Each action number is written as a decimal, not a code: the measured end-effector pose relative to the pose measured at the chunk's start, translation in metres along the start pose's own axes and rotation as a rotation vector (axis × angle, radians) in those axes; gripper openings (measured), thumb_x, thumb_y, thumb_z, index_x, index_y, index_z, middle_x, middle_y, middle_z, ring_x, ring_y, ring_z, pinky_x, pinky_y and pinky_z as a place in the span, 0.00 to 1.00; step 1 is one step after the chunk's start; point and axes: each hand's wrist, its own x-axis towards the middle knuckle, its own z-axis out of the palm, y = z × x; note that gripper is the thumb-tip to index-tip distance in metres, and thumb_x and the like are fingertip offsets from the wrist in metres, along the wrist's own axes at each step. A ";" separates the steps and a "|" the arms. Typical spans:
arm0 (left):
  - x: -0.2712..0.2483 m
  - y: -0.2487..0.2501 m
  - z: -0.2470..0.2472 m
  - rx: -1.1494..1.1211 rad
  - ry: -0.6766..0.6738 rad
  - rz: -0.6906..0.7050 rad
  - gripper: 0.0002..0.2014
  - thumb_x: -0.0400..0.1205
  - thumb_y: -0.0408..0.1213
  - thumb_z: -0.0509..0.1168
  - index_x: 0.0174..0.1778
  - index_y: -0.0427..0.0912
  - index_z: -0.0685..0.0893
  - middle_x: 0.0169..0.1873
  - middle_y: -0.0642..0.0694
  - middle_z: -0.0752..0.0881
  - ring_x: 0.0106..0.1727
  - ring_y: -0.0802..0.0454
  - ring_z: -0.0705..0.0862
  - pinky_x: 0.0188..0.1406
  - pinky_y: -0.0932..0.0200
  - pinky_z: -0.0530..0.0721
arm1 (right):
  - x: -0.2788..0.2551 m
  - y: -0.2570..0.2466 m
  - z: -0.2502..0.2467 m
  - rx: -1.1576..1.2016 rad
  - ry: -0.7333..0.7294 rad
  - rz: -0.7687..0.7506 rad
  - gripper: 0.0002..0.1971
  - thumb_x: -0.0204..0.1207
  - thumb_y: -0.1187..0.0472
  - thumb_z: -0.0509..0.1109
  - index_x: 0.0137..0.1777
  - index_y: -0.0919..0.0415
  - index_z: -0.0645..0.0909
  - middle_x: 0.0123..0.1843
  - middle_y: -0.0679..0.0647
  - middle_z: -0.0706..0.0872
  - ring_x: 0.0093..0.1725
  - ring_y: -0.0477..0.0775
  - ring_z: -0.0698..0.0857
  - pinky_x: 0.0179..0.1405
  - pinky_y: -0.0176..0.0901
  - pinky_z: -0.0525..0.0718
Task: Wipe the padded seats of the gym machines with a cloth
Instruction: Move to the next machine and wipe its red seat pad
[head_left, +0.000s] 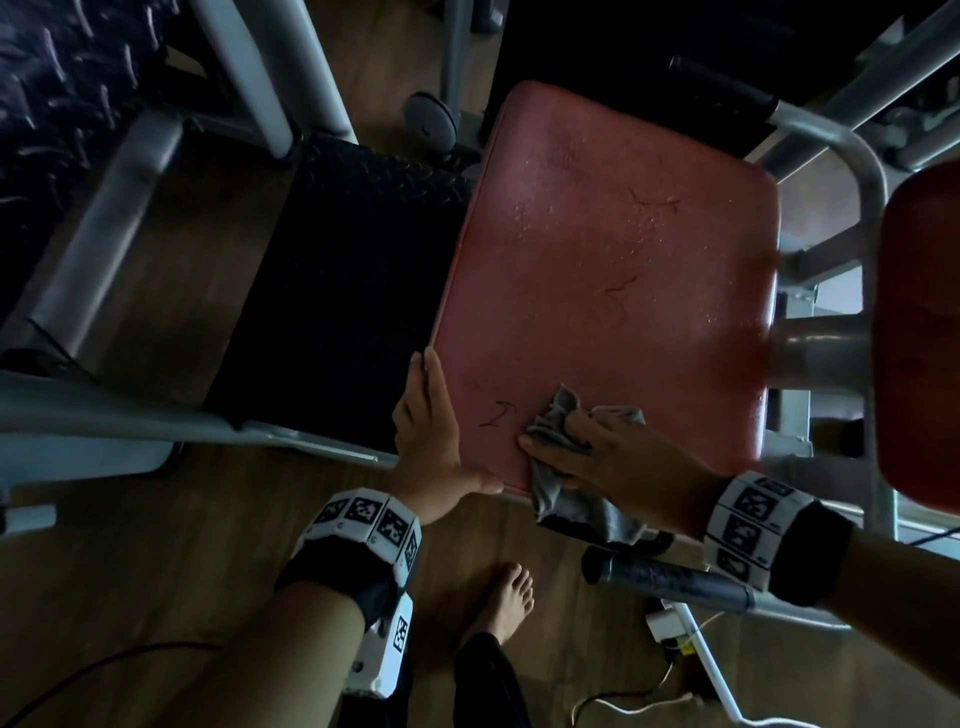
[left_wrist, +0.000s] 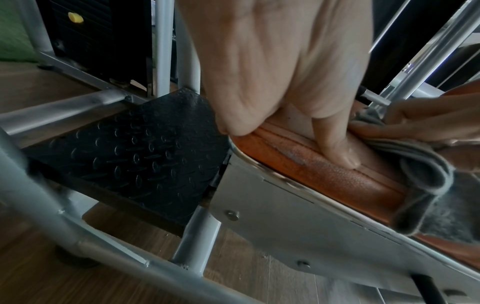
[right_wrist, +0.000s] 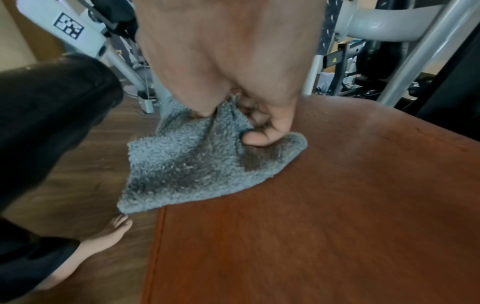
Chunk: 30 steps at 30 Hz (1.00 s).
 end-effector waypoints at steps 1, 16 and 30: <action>0.000 0.000 0.000 -0.005 -0.003 0.005 0.77 0.60 0.43 0.85 0.77 0.56 0.20 0.79 0.57 0.25 0.82 0.49 0.36 0.79 0.36 0.47 | -0.005 0.002 0.002 0.006 -0.018 -0.014 0.38 0.74 0.55 0.66 0.84 0.48 0.55 0.59 0.56 0.72 0.46 0.55 0.80 0.41 0.50 0.85; 0.002 -0.005 0.002 0.002 0.015 0.022 0.77 0.59 0.44 0.85 0.77 0.57 0.20 0.79 0.59 0.25 0.81 0.51 0.36 0.78 0.38 0.46 | -0.009 0.006 -0.003 0.041 0.045 -0.010 0.41 0.66 0.59 0.81 0.79 0.48 0.68 0.61 0.56 0.78 0.52 0.54 0.81 0.41 0.44 0.86; 0.002 -0.006 0.004 0.006 0.030 0.024 0.77 0.58 0.44 0.85 0.78 0.56 0.21 0.79 0.59 0.25 0.82 0.48 0.37 0.79 0.37 0.48 | 0.018 0.014 -0.001 0.024 0.231 0.056 0.31 0.68 0.55 0.80 0.73 0.53 0.78 0.51 0.54 0.71 0.41 0.54 0.81 0.37 0.42 0.84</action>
